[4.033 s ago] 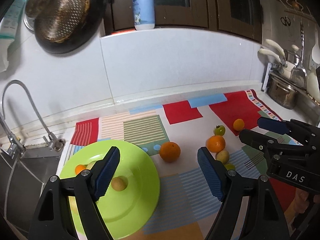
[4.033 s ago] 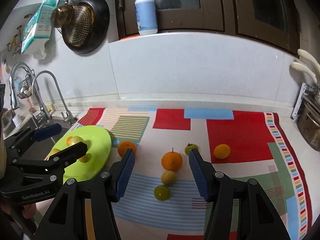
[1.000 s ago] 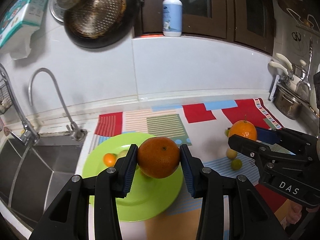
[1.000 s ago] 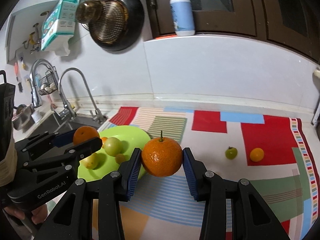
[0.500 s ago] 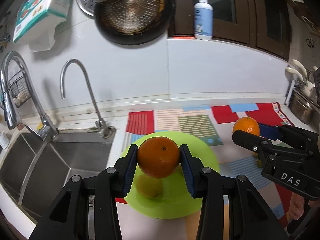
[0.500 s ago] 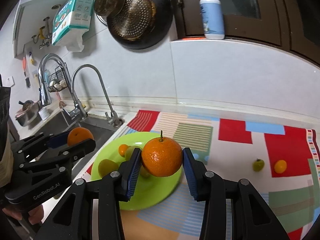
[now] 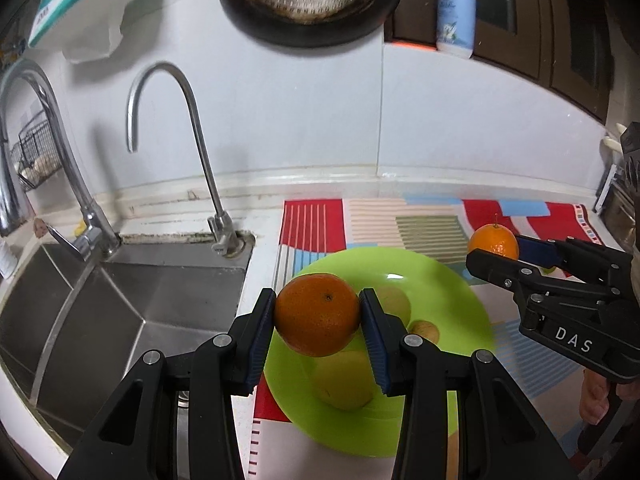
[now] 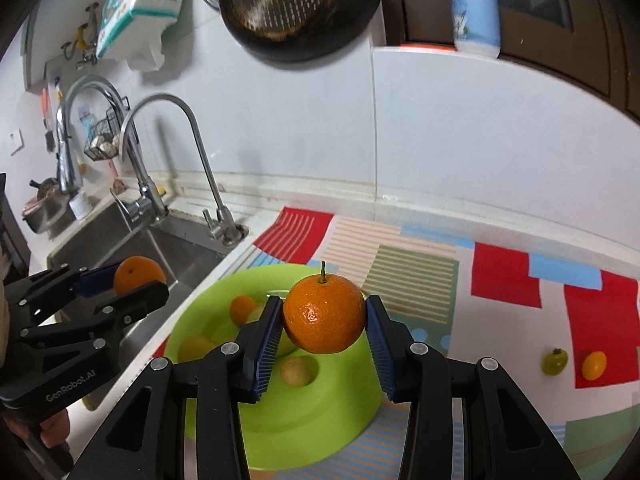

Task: Organize fruits
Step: 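Lower the orange and tangerine onto the plate and open both tools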

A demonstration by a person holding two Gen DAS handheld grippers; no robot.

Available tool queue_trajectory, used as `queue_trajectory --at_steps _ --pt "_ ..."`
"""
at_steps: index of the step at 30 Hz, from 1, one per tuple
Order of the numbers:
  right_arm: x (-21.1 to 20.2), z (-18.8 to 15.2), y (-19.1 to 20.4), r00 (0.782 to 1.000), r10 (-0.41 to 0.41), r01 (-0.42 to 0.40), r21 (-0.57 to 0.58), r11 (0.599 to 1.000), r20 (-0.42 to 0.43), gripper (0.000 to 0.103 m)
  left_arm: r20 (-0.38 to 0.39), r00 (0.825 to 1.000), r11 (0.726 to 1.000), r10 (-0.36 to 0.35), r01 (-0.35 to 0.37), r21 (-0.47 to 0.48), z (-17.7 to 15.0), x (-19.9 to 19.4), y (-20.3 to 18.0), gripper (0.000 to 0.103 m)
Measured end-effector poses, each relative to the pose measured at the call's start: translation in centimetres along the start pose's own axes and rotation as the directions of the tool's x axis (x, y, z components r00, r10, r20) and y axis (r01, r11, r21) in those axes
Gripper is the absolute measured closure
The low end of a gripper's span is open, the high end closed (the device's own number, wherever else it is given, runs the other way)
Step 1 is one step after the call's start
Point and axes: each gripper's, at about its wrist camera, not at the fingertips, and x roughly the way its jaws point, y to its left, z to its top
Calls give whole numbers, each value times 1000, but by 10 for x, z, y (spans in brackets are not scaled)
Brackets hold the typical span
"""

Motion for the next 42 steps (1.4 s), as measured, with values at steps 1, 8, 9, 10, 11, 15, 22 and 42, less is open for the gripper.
queue_trajectory --at_steps 1,8,9,10,11,15,22,42 --pt "4 0 -1 1000 1 -1 0 1000 -8 60 -7 1000 1000 0 0 -1 0 4 0 61" --pt "32 -5 -10 998 6 -6 9 1000 -61 60 -67 998 1000 -6 5 -5 -4 32 1 61" --pt "35 -6 -11 998 7 -7 11 1000 -67 60 -73 997 1000 -7 6 -5 -5 35 2 61" --pt "39 -7 -12 997 9 -8 13 1000 -74 60 -80 997 1000 -8 8 -5 -5 39 2 61" --pt "43 -8 -13 996 10 -9 14 1000 -84 60 -88 996 1000 -10 10 -7 -6 42 2 61" --pt "53 -11 -16 994 15 -13 19 1000 -107 60 -108 994 1000 -13 13 -6 -8 51 2 61" --pt "62 -12 -15 992 27 -24 20 1000 -122 60 -121 992 1000 -29 27 -14 -9 58 3 61" --pt "6 -18 -23 998 -43 46 56 997 -48 39 -29 1000 1000 -6 6 7 -7 2 -17 32"
